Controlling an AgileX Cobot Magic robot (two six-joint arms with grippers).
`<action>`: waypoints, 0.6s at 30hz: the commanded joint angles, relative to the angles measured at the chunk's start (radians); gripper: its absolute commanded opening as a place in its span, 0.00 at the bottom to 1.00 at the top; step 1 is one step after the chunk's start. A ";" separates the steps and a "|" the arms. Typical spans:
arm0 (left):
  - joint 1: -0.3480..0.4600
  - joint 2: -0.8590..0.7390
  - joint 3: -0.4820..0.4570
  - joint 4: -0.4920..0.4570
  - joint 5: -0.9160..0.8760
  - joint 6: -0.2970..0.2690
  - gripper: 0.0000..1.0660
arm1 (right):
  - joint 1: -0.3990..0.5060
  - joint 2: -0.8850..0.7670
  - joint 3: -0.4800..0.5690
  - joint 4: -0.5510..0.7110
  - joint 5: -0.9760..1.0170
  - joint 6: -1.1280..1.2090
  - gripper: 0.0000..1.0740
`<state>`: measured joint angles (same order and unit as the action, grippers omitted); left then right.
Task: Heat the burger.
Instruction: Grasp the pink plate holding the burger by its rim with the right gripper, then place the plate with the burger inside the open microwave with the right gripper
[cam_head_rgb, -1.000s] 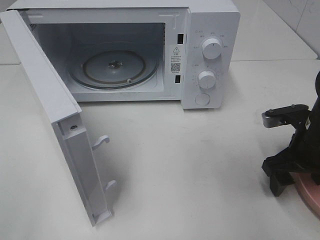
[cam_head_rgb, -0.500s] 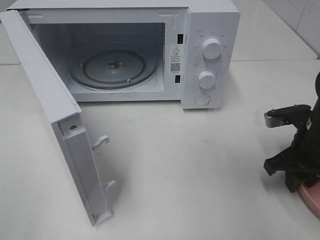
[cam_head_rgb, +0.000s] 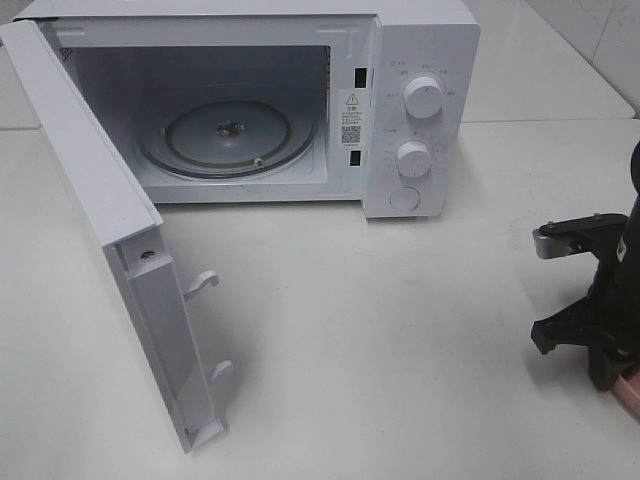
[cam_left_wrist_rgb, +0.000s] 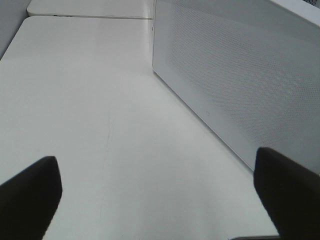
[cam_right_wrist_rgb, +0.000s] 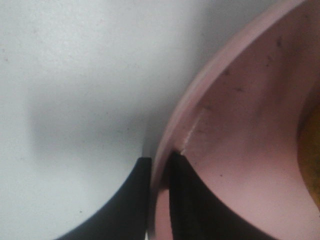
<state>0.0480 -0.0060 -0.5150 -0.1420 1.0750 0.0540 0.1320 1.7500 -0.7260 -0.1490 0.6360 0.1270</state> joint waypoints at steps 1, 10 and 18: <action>0.002 -0.018 0.000 -0.001 -0.008 0.000 0.92 | -0.001 -0.004 0.012 -0.028 -0.007 0.034 0.00; 0.002 -0.018 0.000 -0.001 -0.008 0.000 0.92 | 0.075 -0.049 0.013 -0.164 0.043 0.157 0.00; 0.002 -0.018 0.000 -0.001 -0.008 0.000 0.92 | 0.154 -0.051 0.013 -0.284 0.098 0.269 0.00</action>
<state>0.0480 -0.0060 -0.5150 -0.1420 1.0750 0.0540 0.2720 1.7080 -0.7180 -0.3870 0.7150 0.3690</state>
